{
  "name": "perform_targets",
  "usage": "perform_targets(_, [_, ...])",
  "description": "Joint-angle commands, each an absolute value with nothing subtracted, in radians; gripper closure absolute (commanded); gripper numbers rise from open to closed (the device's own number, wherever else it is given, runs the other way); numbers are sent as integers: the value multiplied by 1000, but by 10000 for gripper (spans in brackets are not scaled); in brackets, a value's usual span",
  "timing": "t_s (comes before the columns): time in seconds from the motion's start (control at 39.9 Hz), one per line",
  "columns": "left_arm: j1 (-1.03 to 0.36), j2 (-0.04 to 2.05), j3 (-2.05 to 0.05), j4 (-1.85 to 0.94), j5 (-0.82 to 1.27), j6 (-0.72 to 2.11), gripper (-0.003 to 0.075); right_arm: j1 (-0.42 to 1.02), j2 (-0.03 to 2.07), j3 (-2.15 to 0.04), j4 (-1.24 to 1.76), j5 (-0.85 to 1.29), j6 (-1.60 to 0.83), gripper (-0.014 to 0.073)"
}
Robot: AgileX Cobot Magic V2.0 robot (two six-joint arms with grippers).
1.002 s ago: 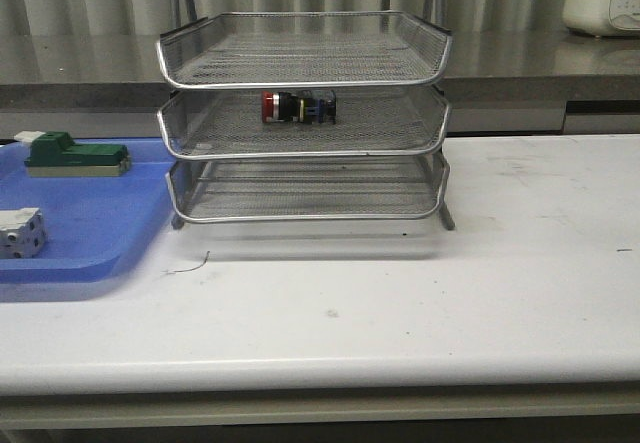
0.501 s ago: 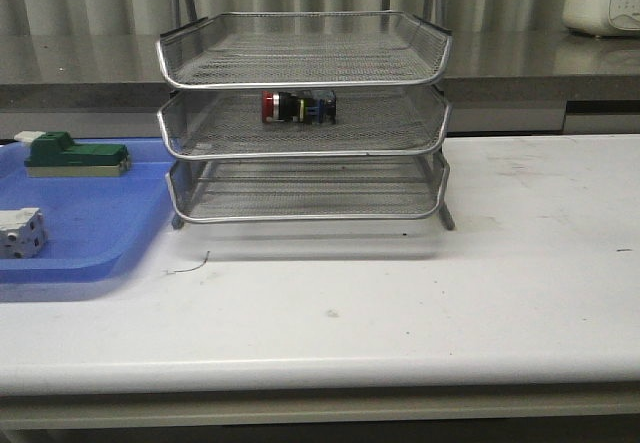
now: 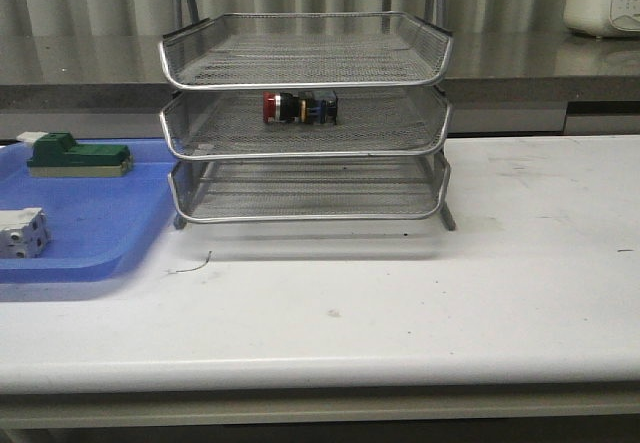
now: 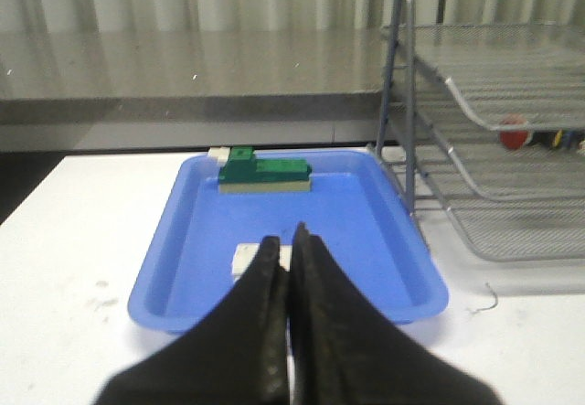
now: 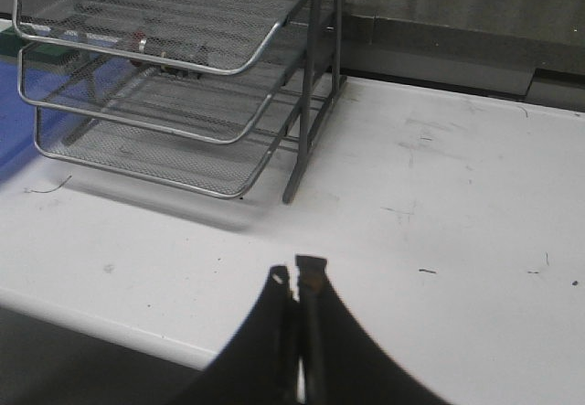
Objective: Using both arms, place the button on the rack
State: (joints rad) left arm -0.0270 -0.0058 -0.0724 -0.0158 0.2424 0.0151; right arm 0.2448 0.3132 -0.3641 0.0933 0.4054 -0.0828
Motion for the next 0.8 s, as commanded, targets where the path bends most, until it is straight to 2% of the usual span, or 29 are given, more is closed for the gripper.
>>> perform_targets(0.0, [3, -29, -47, -11, 107, -7, 739, 240, 318, -387, 95, 326, -78, 653])
perform_targets(0.1, [9, -29, 21, -11, 28, -7, 739, 240, 318, -387, 95, 326, -78, 653])
perform_targets(0.78, [9, -29, 17, -11, 46, -7, 739, 240, 318, -387, 95, 326, -78, 653])
